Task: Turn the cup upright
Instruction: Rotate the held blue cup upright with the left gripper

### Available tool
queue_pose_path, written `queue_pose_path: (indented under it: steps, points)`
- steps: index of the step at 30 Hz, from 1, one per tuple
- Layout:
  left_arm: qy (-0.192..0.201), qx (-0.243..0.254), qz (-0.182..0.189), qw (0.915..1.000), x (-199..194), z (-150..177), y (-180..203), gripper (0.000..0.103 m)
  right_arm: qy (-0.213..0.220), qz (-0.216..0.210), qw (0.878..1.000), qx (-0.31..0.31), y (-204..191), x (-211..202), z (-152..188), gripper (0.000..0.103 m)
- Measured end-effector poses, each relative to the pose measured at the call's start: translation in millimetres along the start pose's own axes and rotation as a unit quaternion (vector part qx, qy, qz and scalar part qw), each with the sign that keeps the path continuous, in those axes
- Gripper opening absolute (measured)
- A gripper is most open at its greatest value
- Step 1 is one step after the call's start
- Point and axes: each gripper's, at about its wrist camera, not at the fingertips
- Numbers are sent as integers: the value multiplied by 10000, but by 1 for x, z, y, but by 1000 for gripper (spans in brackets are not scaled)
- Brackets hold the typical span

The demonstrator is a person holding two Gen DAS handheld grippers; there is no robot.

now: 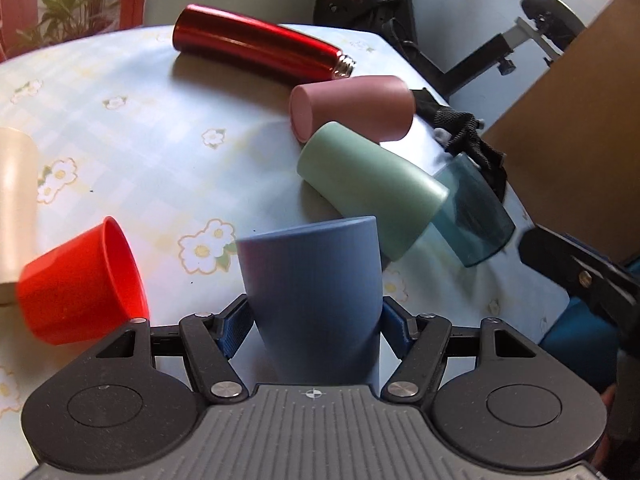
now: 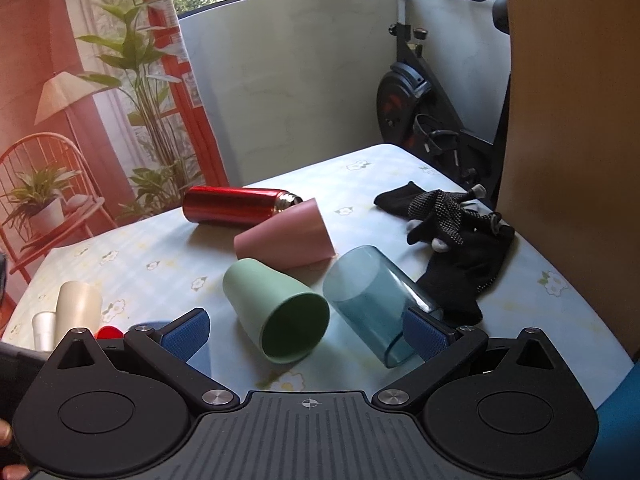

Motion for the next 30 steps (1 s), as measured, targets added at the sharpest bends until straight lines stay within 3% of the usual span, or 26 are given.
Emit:
queue_pose_path:
  steps: [7, 12, 17, 23, 30]
  points:
    - [-3, -140, -114, 9998, 4, 2, -8, 70, -87, 8, 10000, -37, -1, 3, 1, 102]
    - [54, -318, 37, 9995, -15, 3, -17, 71, -117, -56, 9999, -72, -5, 5, 0, 102]
    - [785, -137, -207, 9966, -64, 8, -27, 71, -209, -221, 9994, -165, -18, 10, -1, 102]
    - [1805, -150, -933, 9790, -125, 14, -51, 71, -640, -809, 9933, -515, -60, 33, -5, 102]
    - [2401, -378, -1918, 9509, -167, 28, -82, 71, -1575, -1507, 9744, -553, -111, 91, 2, 98]
Point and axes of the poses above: each gripper's, at about its wrist camera, not at the fingertips, and x roughly the way its jaws point, y to its right, z to its underside, and after that the axes turned 6 degrees about y, right-handed
